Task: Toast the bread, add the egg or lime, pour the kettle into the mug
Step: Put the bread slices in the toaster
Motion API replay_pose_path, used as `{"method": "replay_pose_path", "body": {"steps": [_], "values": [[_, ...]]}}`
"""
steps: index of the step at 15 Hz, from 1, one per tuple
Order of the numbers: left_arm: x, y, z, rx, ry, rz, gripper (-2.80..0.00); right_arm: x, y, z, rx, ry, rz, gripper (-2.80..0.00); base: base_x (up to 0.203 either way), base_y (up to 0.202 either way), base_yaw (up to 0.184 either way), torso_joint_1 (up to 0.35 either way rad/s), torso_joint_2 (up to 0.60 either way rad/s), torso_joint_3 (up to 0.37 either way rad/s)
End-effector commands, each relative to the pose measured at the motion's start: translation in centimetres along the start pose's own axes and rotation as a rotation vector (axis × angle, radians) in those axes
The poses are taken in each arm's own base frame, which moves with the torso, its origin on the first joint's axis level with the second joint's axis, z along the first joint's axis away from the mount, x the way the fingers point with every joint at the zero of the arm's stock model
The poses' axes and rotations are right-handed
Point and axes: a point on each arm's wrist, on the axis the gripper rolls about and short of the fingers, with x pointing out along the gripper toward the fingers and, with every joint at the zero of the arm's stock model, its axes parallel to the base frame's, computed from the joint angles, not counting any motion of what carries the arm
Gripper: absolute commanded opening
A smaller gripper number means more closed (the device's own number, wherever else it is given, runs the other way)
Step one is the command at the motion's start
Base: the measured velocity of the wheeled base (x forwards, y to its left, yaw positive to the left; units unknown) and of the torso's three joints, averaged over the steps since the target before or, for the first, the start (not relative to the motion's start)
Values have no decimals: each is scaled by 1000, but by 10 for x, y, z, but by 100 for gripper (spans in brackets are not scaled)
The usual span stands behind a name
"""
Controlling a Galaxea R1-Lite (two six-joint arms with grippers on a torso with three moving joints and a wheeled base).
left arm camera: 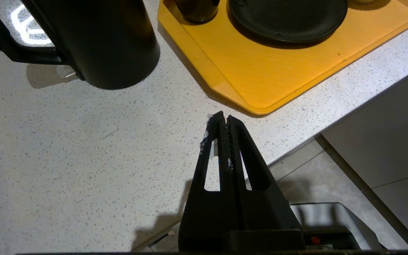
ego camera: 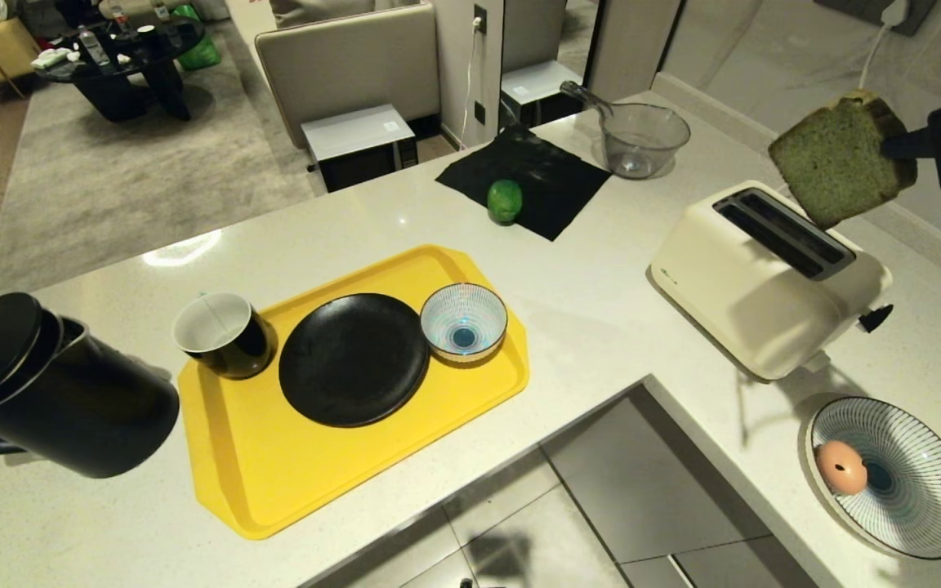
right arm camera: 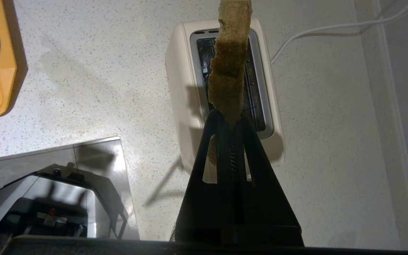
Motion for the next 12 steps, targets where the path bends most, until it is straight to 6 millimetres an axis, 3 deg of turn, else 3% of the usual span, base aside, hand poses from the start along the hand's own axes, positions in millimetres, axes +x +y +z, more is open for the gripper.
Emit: {"method": "replay_pose_path", "body": {"steps": [1, 4, 8, 12], "values": [[0, 0, 0, 2, 1, 0, -280, -7, 0, -2, 0, -3, -2, -280, 0, 0, 0, 0, 0, 0], [0, 0, 0, 2, 1, 0, -280, -8, 0, -2, 2, -5, -2, -280, 0, 0, 0, 0, 0, 0], [0, 0, 0, 1, 1, 0, -280, -11, -1, -1, 2, -15, 9, -280, 131, 0, 0, 9, 3, 3], [0, 0, 0, 1, 1, 2, -280, -17, -2, -3, 3, -7, 13, -280, 0, 0, 0, 0, 0, 0]]}}
